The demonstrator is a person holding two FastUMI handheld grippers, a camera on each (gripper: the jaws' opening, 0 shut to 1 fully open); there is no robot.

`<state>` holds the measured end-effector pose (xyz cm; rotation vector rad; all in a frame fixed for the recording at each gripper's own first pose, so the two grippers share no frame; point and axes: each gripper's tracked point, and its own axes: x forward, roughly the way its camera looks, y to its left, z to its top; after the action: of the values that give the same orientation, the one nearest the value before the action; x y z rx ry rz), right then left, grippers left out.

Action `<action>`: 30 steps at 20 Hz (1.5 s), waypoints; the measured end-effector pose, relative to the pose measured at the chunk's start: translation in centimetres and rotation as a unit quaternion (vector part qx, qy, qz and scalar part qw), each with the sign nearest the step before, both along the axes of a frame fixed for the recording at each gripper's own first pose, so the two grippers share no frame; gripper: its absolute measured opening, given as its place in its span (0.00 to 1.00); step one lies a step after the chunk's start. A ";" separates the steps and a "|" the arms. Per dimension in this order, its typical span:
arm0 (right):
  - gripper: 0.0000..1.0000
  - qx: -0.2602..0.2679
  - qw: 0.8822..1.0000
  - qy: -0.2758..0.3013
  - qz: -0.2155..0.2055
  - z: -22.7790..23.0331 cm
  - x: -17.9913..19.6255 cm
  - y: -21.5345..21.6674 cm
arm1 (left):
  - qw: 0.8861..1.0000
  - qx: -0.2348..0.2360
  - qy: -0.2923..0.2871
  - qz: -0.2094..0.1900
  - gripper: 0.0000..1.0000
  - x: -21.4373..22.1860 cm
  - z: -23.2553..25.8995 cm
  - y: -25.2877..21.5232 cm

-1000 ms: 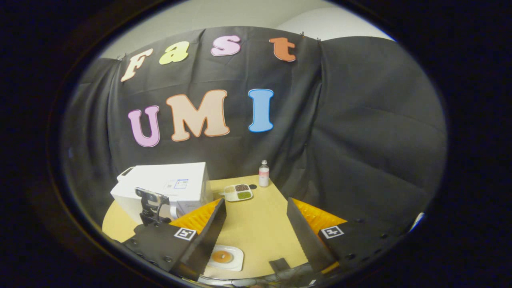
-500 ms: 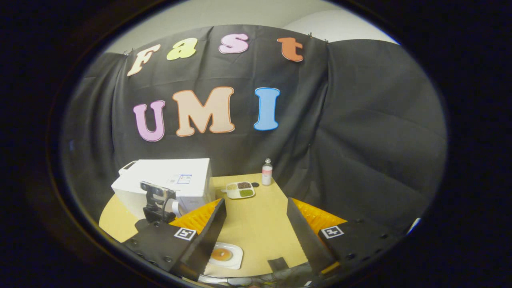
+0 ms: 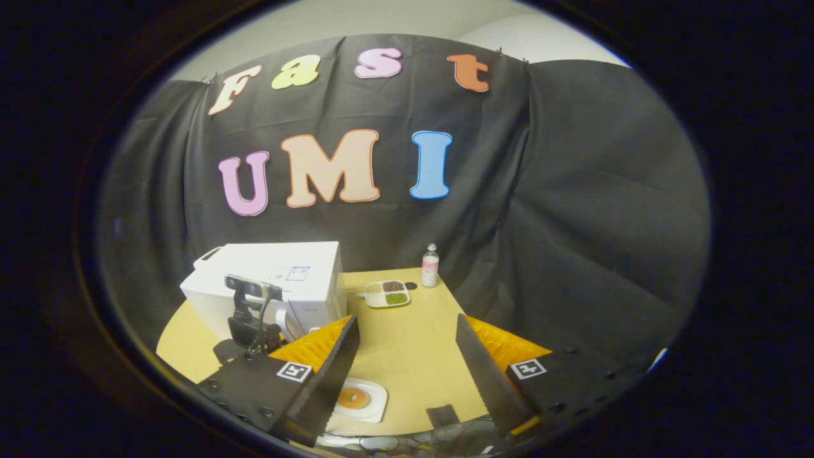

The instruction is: Open the microwave oven with the left hand, put the food in, and close the microwave oven.

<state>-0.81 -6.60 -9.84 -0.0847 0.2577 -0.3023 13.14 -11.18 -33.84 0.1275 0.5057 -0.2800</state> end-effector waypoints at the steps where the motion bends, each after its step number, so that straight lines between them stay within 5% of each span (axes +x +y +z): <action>1: 0.92 0.000 1.000 0.001 0.002 -0.1 0.0 -0.1 | 1.000 -0.004 0.002 0.007 0.05 0.0 0.1 0.0; 10: 0.97 0.002 1.000 0.012 0.017 -0.6 1.7 -1.3 | 0.999 -0.019 0.016 0.047 0.04 -0.3 0.1 0.2; 19: 0.97 -0.003 0.996 0.035 0.085 -2.3 5.0 -0.2 | 0.999 -0.003 0.024 0.043 0.04 -9.8 0.4 4.0; 30: 0.93 0.008 0.984 0.058 0.166 -5.5 6.0 4.7 | 0.993 0.000 0.038 0.113 0.17 -16.8 0.9 9.8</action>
<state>5.23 -1.91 -15.33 -0.1281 0.3560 0.0364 -3.68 -1.34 -32.96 0.0585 0.5894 -0.0643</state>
